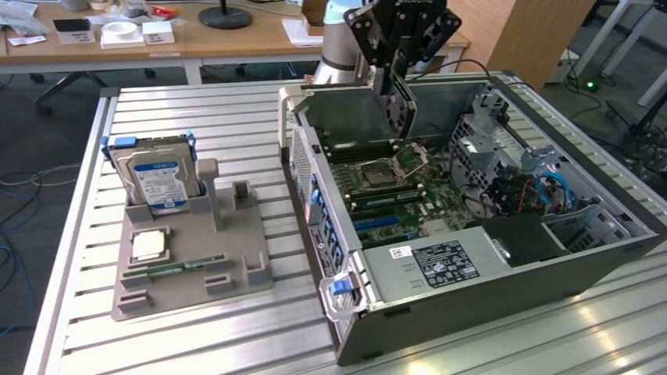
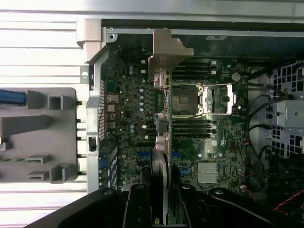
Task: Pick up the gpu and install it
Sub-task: 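Pick up the gpu and move the gpu toward the slot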
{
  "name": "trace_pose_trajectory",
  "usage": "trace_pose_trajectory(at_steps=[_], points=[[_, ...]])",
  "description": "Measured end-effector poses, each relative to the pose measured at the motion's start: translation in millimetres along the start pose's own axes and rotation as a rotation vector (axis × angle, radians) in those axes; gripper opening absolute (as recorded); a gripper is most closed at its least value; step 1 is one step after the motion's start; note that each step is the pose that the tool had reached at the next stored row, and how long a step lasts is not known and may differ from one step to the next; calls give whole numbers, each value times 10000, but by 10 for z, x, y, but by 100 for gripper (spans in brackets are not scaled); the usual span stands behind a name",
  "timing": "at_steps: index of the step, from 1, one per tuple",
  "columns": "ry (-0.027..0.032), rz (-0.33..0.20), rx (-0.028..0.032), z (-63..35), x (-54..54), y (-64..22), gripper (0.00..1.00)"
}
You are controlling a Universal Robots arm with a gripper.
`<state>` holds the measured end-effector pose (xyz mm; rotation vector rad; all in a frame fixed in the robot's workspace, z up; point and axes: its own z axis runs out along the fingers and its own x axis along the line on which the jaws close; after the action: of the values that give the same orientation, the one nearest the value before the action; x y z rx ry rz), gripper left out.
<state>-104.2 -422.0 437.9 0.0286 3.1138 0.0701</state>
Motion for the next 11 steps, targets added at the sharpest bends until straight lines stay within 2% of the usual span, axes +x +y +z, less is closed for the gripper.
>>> trace_pose_trajectory(at_steps=[11], points=[[0,0,0,5,-164,15,26]])
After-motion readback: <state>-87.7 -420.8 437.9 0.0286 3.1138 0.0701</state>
